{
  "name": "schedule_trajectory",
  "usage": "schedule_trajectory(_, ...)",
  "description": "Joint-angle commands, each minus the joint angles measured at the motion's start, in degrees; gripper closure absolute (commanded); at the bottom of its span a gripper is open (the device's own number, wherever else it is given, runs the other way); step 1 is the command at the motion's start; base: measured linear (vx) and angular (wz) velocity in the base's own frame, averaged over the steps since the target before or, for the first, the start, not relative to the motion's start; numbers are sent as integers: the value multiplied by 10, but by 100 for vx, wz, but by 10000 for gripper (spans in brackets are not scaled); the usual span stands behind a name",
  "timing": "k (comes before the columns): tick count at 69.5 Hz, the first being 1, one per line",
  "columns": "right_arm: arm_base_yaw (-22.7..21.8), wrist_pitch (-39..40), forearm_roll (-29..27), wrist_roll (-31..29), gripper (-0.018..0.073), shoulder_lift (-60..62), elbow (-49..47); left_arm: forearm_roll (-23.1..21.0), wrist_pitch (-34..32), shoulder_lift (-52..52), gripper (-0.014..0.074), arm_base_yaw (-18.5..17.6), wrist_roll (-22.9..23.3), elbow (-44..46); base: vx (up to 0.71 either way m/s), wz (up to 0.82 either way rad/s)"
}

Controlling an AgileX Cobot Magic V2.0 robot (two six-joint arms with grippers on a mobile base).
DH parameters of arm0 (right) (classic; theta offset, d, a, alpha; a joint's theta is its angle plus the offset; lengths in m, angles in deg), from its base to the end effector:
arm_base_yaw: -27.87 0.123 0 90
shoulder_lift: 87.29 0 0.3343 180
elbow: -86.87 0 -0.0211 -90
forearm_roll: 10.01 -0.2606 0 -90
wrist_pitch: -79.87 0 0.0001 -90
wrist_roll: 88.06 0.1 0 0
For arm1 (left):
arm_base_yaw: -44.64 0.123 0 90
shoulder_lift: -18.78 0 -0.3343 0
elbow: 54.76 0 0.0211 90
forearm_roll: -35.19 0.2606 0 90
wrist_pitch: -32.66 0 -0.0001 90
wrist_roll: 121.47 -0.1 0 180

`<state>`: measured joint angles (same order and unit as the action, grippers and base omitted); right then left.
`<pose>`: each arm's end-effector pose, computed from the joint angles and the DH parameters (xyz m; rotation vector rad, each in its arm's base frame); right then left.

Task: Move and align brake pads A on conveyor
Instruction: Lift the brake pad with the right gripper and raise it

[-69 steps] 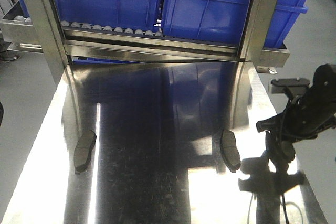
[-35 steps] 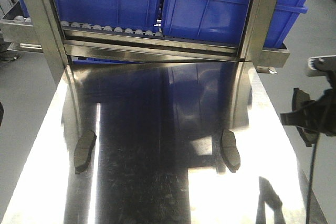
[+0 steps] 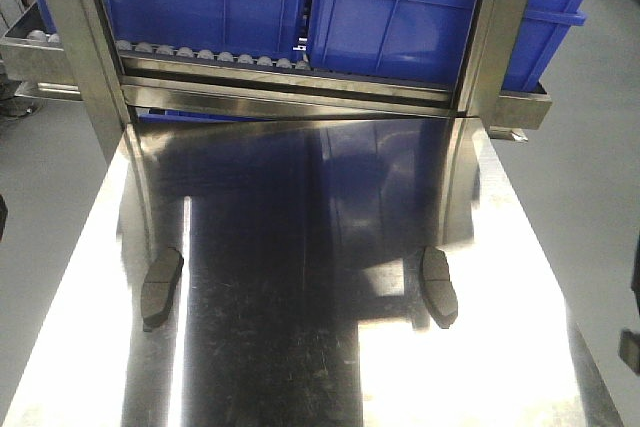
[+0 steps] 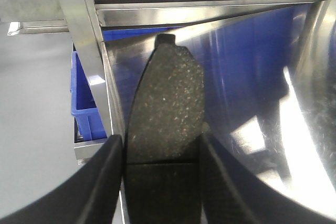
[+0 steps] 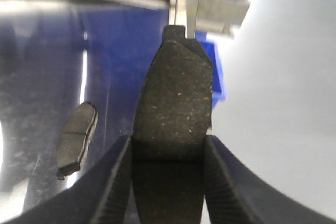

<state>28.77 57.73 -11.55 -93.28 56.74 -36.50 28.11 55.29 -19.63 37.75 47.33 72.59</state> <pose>0.0815 0.0023 0.2867 -0.0885 2.0006 -0.0222 0.0893 -0.0156 0.3070 0.2300 1.9684 -0.0723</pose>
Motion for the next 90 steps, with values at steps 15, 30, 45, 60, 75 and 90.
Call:
schedule_trajectory(15,-2,66,-1,-5,501,126,25,-7,-49,1,524,-2,3,16,0,0)
schedule_trajectory(30,-2,63,-1,-5,501,125,25,-7,-49,1,524,-2,3,16,0,0)
schedule_trajectory(45,-2,60,-1,-5,501,125,25,-7,-49,1,524,-2,3,16,0,0)
schedule_trajectory(60,-2,60,-1,-5,501,125,25,-7,-49,1,524,-2,3,16,0,0)
schedule_trajectory(75,-2,60,-1,-5,501,125,25,-7,-49,1,524,-2,3,16,0,0)
schedule_trajectory(90,-2,60,-1,-5,501,125,25,-7,-49,1,524,-2,3,16,0,0)
